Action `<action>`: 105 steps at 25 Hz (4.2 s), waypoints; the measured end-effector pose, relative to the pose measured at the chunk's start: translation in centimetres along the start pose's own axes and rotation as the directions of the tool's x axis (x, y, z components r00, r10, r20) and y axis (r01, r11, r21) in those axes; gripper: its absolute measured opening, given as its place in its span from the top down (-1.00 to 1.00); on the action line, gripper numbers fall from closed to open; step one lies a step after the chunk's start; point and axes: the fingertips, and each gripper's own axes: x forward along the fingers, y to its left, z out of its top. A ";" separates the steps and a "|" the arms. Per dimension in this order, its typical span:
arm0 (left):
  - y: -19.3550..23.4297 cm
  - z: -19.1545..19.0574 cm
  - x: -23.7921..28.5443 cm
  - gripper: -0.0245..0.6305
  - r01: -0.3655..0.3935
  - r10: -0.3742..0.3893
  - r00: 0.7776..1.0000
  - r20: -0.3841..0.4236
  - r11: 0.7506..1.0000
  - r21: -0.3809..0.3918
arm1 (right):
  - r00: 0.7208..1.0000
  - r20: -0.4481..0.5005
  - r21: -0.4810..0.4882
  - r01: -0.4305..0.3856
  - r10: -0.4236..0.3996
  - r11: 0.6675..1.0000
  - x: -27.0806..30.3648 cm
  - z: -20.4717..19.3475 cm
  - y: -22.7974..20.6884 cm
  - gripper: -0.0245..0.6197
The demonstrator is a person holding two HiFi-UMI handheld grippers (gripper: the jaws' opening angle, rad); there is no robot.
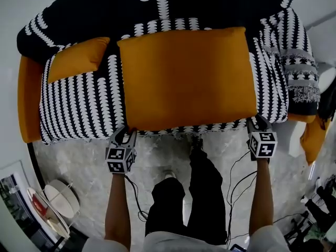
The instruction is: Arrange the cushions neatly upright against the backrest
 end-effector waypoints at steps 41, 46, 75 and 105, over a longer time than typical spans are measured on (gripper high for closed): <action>4.1 27.1 -6.7 0.82 -0.231 0.226 0.973 -0.052 0.967 -0.108 | 0.991 -0.040 -0.154 -0.131 0.126 0.979 -6.6 25.6 -4.1 0.85; 5.5 31.0 -6.1 0.83 -0.239 0.238 0.971 -0.023 0.962 -0.132 | 0.994 -0.043 -0.151 -0.110 0.105 0.982 -6.0 29.1 -4.7 0.85; 14.5 47.6 3.1 0.82 -0.212 0.220 0.970 0.102 0.974 -0.081 | 0.996 0.017 -0.094 0.090 -0.089 0.991 1.9 47.1 -6.6 0.85; 18.9 53.3 9.1 0.71 -0.221 0.238 0.950 0.203 0.969 -0.107 | 0.984 0.039 -0.030 0.175 -0.174 0.984 7.4 53.0 -7.9 0.85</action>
